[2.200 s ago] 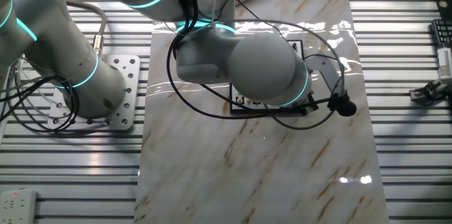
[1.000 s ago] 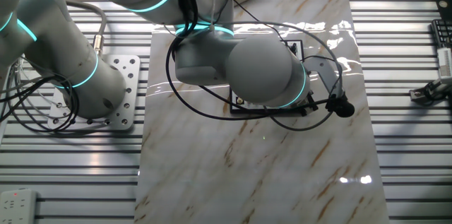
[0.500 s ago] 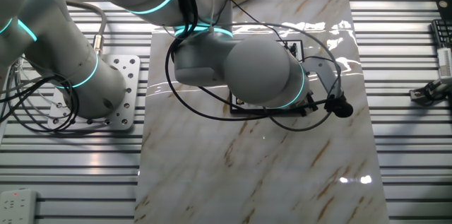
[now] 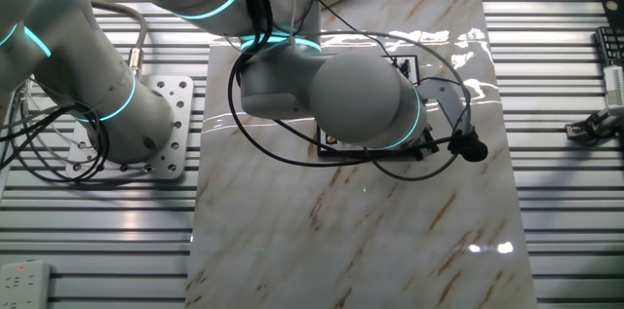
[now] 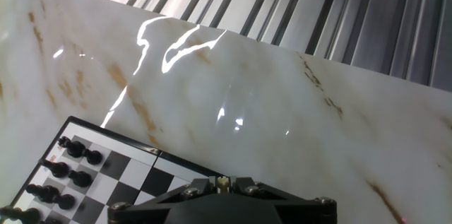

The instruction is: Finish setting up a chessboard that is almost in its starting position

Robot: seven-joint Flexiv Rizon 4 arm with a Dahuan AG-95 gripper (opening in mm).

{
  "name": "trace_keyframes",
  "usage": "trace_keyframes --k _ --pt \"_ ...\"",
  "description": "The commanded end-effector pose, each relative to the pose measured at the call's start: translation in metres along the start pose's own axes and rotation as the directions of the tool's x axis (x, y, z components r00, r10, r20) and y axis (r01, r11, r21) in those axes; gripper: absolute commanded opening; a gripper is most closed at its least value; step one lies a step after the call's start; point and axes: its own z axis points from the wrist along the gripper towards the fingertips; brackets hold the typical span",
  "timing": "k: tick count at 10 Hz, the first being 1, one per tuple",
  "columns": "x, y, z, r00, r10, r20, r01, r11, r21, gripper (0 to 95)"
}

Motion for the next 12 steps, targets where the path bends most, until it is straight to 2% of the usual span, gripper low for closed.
trace_keyframes --k 1,12 --pt "-0.0003 -0.0005 -0.0001 1.000 -0.003 -0.004 0.003 1.000 -0.001 0.0" --pt "-0.0002 -0.0008 -0.0005 1.000 -0.025 -0.012 0.025 1.000 0.004 0.0"
